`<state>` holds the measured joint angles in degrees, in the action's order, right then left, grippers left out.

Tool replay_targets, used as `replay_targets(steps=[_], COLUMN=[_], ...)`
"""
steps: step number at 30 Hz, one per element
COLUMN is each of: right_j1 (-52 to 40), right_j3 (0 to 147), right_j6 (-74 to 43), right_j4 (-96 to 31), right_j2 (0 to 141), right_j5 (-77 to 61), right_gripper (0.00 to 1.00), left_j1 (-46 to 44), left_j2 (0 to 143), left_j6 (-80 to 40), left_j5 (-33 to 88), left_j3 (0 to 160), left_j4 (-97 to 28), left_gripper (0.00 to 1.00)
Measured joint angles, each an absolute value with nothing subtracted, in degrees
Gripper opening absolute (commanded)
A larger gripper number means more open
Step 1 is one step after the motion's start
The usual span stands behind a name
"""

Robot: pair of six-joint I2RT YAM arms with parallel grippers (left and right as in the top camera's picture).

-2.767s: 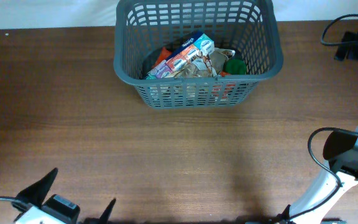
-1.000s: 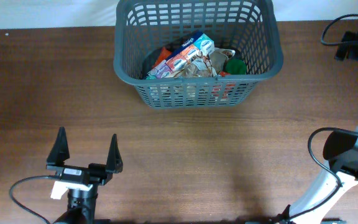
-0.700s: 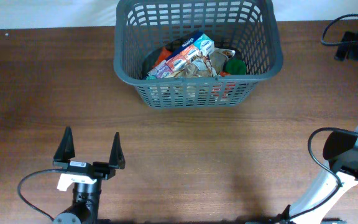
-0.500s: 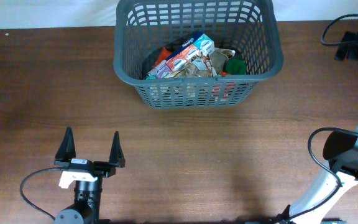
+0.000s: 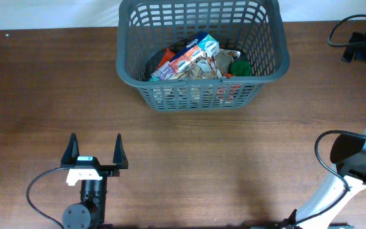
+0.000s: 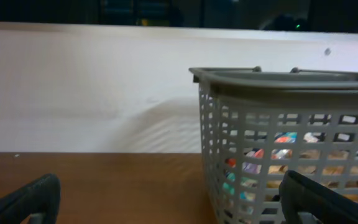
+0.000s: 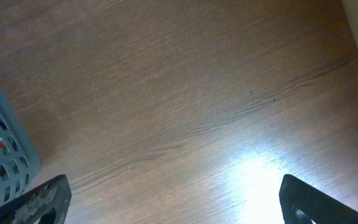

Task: Pack container

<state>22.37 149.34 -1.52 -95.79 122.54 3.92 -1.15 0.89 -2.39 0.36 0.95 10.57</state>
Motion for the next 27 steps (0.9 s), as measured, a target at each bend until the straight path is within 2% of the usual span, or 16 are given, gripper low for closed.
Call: replay_targets(steps=[12, 27], right_j1=[22.4, 22.4], right_j3=[149.3, 149.3], right_j6=[-1.5, -1.5], right_j4=[-95.8, -95.8], right_j2=[122.5, 122.5], right_j5=[3.9, 3.9], right_gripper=[0.99, 0.99], left_j1=[0.8, 0.8], left_j2=[0.9, 0.8], left_j6=[-1.7, 0.0], left_j5=[0.1, 0.0], left_j3=[0.9, 0.8], left_j4=[-4.1, -4.6], left_gripper=[0.99, 0.99])
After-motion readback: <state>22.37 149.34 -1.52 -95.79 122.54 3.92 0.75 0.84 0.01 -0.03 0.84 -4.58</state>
